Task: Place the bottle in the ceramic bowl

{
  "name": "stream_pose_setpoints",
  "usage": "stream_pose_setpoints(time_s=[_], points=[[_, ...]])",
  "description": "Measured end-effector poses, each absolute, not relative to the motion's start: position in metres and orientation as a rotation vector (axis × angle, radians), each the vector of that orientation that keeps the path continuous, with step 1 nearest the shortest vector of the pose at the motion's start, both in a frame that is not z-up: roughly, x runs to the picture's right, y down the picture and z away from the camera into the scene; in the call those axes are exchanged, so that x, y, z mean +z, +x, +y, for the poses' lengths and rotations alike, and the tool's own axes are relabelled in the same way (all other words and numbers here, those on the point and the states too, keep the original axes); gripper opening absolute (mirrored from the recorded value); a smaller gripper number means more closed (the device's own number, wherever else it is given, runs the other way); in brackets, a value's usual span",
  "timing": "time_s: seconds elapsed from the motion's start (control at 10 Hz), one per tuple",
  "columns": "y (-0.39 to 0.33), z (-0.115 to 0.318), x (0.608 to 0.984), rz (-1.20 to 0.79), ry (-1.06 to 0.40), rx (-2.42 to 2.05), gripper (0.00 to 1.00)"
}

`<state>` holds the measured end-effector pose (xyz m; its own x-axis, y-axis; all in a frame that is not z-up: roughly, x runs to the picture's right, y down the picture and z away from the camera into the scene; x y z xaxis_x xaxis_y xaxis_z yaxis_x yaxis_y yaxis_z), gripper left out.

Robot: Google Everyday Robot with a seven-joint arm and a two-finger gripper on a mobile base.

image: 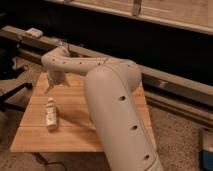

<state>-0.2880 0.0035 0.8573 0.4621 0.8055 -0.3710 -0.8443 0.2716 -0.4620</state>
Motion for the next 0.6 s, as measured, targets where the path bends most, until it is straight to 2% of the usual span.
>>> stream_pose_setpoints(time_s=[0.6], points=[[-0.322, 0.051, 0.842, 0.211, -0.708, 0.976, 0.80]])
